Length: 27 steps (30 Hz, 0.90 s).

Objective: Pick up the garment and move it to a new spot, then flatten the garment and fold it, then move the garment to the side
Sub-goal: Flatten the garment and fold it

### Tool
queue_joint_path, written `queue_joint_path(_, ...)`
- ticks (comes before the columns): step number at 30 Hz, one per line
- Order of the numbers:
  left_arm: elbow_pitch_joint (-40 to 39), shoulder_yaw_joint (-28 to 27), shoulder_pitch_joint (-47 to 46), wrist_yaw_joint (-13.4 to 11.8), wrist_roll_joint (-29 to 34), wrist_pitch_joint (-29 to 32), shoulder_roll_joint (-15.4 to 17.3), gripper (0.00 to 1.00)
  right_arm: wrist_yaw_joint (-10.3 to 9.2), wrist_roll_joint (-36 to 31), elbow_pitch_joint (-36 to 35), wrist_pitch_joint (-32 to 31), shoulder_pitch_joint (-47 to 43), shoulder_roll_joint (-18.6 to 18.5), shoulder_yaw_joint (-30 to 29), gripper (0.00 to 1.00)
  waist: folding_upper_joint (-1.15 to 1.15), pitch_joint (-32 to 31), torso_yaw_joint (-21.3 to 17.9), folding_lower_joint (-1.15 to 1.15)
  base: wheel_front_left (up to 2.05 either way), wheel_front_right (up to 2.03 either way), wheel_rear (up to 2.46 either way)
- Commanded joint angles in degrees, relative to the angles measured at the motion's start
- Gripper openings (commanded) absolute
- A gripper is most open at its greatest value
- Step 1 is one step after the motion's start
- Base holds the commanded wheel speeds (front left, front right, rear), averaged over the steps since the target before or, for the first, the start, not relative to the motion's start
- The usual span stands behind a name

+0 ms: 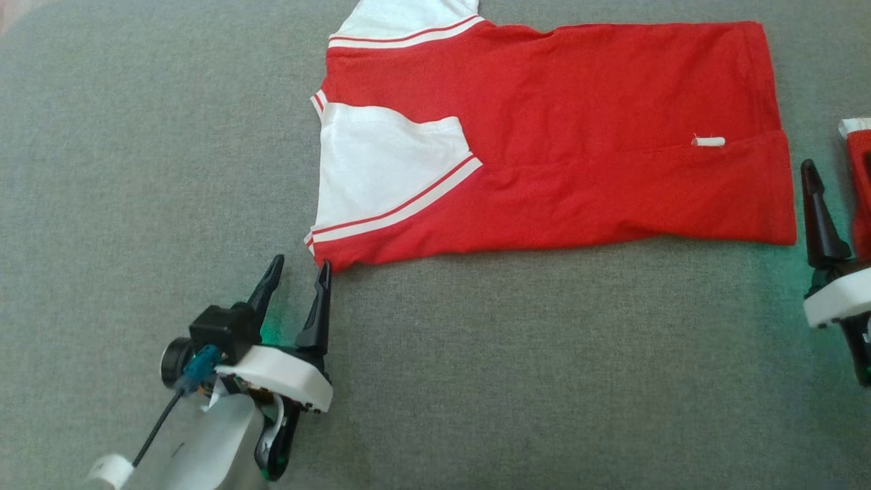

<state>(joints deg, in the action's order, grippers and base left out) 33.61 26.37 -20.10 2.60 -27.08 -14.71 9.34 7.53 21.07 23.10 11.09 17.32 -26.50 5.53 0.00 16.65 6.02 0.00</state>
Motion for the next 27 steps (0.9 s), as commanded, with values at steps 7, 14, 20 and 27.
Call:
queue_joint_path(7, 5.68, 0.24, -3.8, 2.52, 0.85, -0.06, -0.53, 0.74, -0.04, -0.53, -1.53, -0.28, -1.34, -0.55, 0.52, 1.0, 0.0, 0.08, -0.24, 0.0, 0.0, 0.0, 0.0)
queue_joint_path(14, 7.95, 1.46, -5.02, 4.04, 0.75, -0.23, -0.36, 0.0, -0.04, 1.72, 1.5, -5.28, -2.2, -0.02, 1.37, 1.0, 0.0, -0.35, 0.26, 0.0, 0.0, 0.0, 0.0)
queue_joint_path(20, 2.38, -1.38, -3.71, 4.26, 2.76, -0.27, 1.65, 0.0, -0.04, 3.69, 4.58, -9.27, -2.74, -0.34, 0.57, 1.0, 0.0, -0.75, 1.39, 0.0, 0.0, 0.0, 0.0)
queue_joint_path(27, -0.42, -3.28, -2.21, 4.4, 4.09, -0.28, 2.36, 0.0, -0.04, 6.5, 5.17, -14.35, -3.04, -1.39, 2.41, 0.77, 0.0, -0.47, 2.23, 0.0, 0.0, 0.0, 0.0)
